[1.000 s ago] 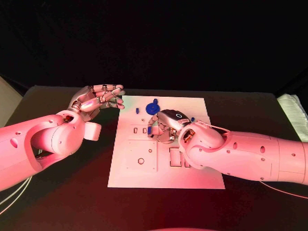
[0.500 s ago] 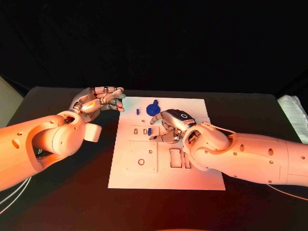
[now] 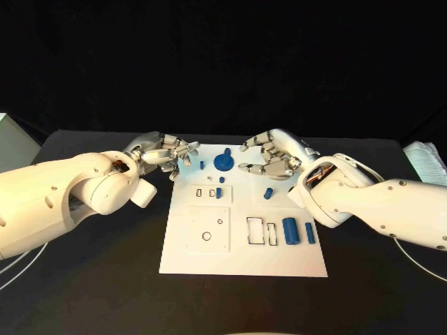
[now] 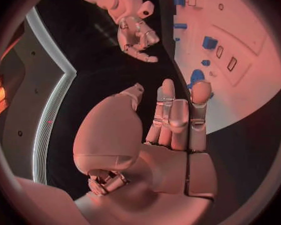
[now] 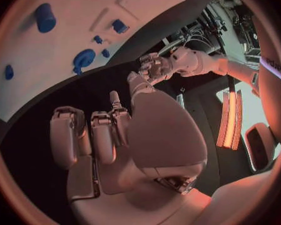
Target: Assemble the parts on the task board
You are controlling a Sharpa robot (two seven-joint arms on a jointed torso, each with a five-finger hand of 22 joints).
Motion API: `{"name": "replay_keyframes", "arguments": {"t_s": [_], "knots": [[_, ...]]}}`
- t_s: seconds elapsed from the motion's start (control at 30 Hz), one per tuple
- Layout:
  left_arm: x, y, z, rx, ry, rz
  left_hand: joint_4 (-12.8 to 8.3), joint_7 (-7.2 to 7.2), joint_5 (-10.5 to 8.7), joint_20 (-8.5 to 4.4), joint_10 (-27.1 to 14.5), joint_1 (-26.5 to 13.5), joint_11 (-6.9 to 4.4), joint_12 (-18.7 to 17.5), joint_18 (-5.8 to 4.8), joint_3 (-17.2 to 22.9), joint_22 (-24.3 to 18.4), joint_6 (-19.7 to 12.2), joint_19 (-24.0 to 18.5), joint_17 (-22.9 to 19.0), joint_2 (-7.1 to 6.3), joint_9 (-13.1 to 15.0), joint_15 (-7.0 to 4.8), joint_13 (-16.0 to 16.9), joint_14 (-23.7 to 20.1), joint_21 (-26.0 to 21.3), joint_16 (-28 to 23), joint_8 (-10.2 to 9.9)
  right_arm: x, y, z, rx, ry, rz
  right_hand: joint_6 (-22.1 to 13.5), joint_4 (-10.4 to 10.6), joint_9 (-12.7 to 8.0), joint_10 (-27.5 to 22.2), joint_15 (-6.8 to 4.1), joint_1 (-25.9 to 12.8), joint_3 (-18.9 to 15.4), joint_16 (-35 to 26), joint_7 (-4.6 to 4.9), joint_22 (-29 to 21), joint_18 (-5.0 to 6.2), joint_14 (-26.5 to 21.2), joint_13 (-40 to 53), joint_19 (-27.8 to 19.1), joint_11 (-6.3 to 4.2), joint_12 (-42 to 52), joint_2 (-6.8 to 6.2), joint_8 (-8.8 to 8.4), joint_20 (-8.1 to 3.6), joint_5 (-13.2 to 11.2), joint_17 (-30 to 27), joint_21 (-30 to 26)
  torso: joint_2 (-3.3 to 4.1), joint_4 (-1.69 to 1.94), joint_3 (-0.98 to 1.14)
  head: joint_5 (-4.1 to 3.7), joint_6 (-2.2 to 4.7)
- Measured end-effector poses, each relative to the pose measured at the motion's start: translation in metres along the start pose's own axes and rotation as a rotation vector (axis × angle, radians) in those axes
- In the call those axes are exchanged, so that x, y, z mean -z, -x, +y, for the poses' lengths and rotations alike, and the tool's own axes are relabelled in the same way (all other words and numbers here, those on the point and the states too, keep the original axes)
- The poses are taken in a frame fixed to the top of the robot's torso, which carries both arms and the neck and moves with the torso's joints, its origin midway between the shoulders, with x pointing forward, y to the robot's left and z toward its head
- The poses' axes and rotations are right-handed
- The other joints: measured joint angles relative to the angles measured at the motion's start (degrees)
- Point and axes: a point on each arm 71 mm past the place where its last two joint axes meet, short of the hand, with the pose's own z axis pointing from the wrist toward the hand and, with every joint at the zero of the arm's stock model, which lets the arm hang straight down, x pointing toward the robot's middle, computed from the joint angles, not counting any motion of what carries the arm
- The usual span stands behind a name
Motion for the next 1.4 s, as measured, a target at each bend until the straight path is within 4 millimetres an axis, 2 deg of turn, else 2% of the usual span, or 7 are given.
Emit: {"name": "replay_keyframes", "arguments": {"t_s": [0.17, 0.2, 0.43, 0.53, 0.9, 1.07, 1.4], "knots": [[-0.014, -0.008, -0.012, -0.153, 0.094, 0.055, 0.2, 0.01, 0.00, 0.20, -0.7, -2.2, 0.08, 2.1, 0.00, -0.2, 1.6, -0.8, -0.2, 2.6, 0.08, 1.8, 0.14, 1.4, 1.2, 1.5, 1.5, 1.3, -0.001, 0.025, -0.014, -0.078, -0.046, -0.066, 0.0, 0.0, 0.0, 0.0, 0.00, 0.2, 0.0, 0.0, 0.00, 0.0, 0.00, 0.0, 0.0, 0.0, 0.00, 0.0, -0.20, 0.00, 0.00, 0.0, 0.0, 0.0, -0.56, -0.03, 0.18, 0.24, -0.30], [-0.017, -0.010, -0.014, -0.184, 0.113, 0.064, 0.2, -0.16, 0.00, 0.20, -0.8, -2.2, -0.03, 2.5, -0.52, -0.3, 2.1, -0.9, -0.2, 3.3, -0.01, 2.2, 0.14, 1.7, 1.6, 1.9, 2.0, 1.7, -0.002, 0.029, -0.017, -0.090, -0.056, -0.079, 0.0, 0.0, 0.0, 0.0, 0.00, 0.2, 0.0, 0.0, 0.00, 0.0, 0.00, 0.0, 0.0, 0.0, 0.00, 0.0, -0.20, 0.00, 0.00, 0.0, 0.0, 0.0, -0.69, -0.05, 0.21, 0.29, -0.45], [-0.037, -0.028, -0.023, -0.417, 0.243, 0.138, 0.1, -0.68, 0.00, -0.02, -1.5, -2.7, -0.74, 6.7, -0.91, -0.4, 7.3, -1.4, 1.6, 9.5, 0.17, 6.2, -0.31, 3.9, 4.2, 5.8, 5.6, 5.6, -0.004, 0.050, -0.036, -0.154, -0.126, -0.145, 0.0, 0.0, 0.0, 0.0, 0.00, 0.2, 0.0, -0.2, 0.00, 0.0, -0.01, 0.0, 0.0, 0.0, -0.01, -0.2, -0.20, 0.00, 0.00, 0.0, 0.0, -0.5, -1.21, -0.17, 0.45, 0.51, -0.99], [-0.044, -0.034, -0.025, -0.497, 0.278, 0.165, 0.1, -0.97, 0.00, -0.32, -1.7, -3.4, -0.73, 7.7, -1.78, -0.4, 8.3, -1.7, 1.9, 10.5, 0.29, 7.6, -0.42, 4.4, 4.7, 6.4, 6.1, 6.8, -0.005, 0.053, -0.041, -0.167, -0.145, -0.157, 0.0, 0.0, 0.0, 0.0, 0.00, 0.2, 0.0, -0.2, 0.00, 0.0, 0.86, 0.0, 0.0, 0.0, 0.00, -0.4, -0.20, 0.00, 0.00, 0.0, 0.0, -0.8, -1.30, -0.20, 0.53, 0.51, -1.22], [-0.064, -0.053, -0.026, -0.734, 0.381, 0.262, 0.4, -0.34, 0.00, 0.50, -4.2, -6.8, -0.12, 8.9, -1.80, -1.5, 7.5, -4.0, 1.1, 9.7, 0.78, 10.1, 0.03, 5.0, 4.3, 6.4, 6.1, 7.9, -0.007, 0.057, -0.049, -0.184, -0.180, -0.168, 0.0, -0.2, 0.0, -0.4, -0.15, 0.5, 0.5, -0.5, 0.00, 0.0, 0.86, 0.2, 0.0, 0.0, -0.01, -0.7, -0.51, 0.23, 0.00, 0.3, 0.0, -1.3, -1.34, -0.14, 0.52, 0.68, -1.33], [-0.070, -0.059, -0.027, -0.777, 0.401, 0.286, 0.4, -0.34, 0.00, 0.50, -4.2, -6.9, -0.12, 9.0, -1.80, -1.5, 7.8, -4.0, 1.1, 9.9, 0.92, 10.3, 0.03, 5.1, 4.3, 6.4, 6.1, 7.9, -0.009, 0.056, -0.049, -0.184, -0.186, -0.163, 0.0, -0.2, 0.0, -0.4, -0.15, 0.7, 0.5, -0.5, 0.00, 0.0, 0.86, 0.1, 0.0, 0.0, -0.01, -0.7, -0.66, 0.23, -0.01, 0.3, 0.0, -1.3, -1.24, -0.23, 0.43, 0.62, -1.42], [-0.077, -0.067, -0.025, -0.821, 0.433, 0.319, 0.2, -0.35, 0.00, 0.50, -4.2, -7.3, -0.12, 9.3, -1.79, -1.7, 8.0, -4.4, 1.1, 10.2, 1.29, 10.6, 0.03, 5.1, 4.3, 6.4, 6.1, 8.2, -0.010, 0.054, -0.049, -0.183, -0.194, -0.152, 0.0, -0.1, 0.0, -0.4, -0.13, 0.7, 0.5, -0.5, 0.00, 0.0, 0.86, 0.1, 0.0, 0.0, -0.01, -0.7, -0.73, 0.22, -0.01, 0.3, 0.0, -1.6, -1.13, -0.26, 0.45, 0.34, -1.58]]}}
